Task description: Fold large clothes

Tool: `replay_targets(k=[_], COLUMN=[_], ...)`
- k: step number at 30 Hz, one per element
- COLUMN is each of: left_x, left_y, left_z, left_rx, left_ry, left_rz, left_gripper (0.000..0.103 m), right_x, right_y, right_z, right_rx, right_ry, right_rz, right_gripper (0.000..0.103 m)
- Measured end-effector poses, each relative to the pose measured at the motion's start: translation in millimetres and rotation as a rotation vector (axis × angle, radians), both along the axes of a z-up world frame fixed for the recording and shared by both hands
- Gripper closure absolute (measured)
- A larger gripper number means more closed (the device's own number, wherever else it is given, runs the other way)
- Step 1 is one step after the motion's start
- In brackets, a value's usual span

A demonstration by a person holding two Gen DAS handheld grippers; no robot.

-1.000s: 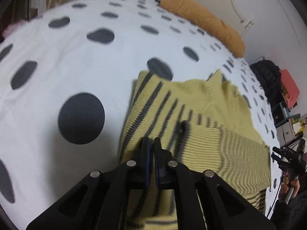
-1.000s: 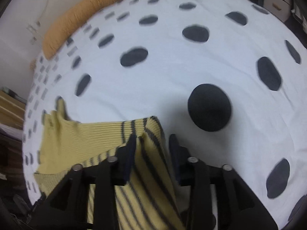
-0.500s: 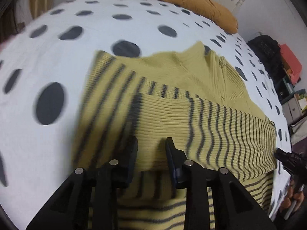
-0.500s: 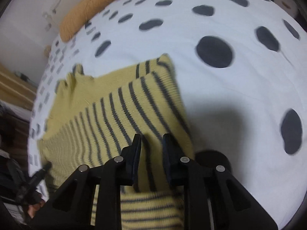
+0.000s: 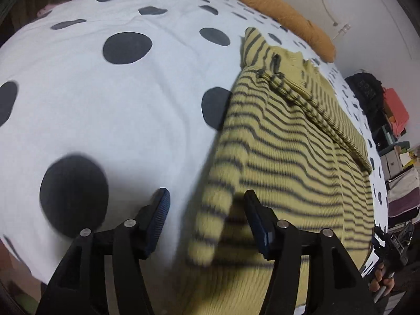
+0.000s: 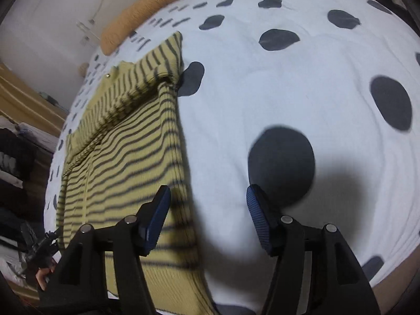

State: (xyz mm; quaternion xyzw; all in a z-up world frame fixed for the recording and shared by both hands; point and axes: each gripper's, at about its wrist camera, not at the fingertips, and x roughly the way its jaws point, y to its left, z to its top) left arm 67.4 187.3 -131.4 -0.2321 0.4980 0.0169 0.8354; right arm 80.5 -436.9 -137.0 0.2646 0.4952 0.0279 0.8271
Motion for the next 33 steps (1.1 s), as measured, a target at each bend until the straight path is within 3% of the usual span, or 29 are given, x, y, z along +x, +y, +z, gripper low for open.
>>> replay_targets(k=[2,11,15,18,21,25,28,30,31,33], left_x=[-12.9,-47.0,-56.4,-37.1,10.0,60.2,66.6,55.3,50.2,32.4], left_y=[-9.1,-60.2,-58.2,-44.7,-27.2,-16.3,-25.5,-31.7,-33.6,-36.3], left_z=[1.2,-1.2,1.0,10.7,8.7,-4.5,-4.5,-4.9,-5.6,-6.0], left_rx=[-0.017,0.23,0.204,0.124,0.059,-0.011,0.026,0.048,0.064,0.086], left_ry=[-0.027,-0.045,-0.069,-0.102,-0.08,-0.051,-0.053,-0.047,-0.041,-0.036], left_rz=[-0.024,-0.149,-0.161,-0.143,-0.132,-0.14,-0.182,-0.209,-0.215,-0.216], left_gripper=[0.019,0.018,0.022,0.025,0.023,0.021,0.021,0.029,0.033,0.05], right_x=[-18.4,-72.3,-86.3,-78.2,-39.1,25.2,49.3,43.5,38.9,24.1], right_y=[7.1,47.2,62.6,59.7,37.9,13.7,19.9,29.2,33.3,39.1], right_z=[1.4,-11.6,-15.7,-7.3,4.3,-3.8,-8.7,-7.0,-6.9,-8.4], right_rx=[0.011,-0.06,-0.02,-0.027,-0.05,0.091,0.123,0.112,0.113,0.123], right_ry=[-0.017,-0.09,-0.124,-0.159,-0.183,-0.125,-0.088,-0.091,-0.094,-0.094], right_rz=[0.029,0.169,0.248,0.25,0.193,0.171,0.184,0.201,0.219,0.241], right_gripper=[0.03,0.029,0.028,0.032,0.032,0.032,0.032,0.034,0.042,0.057])
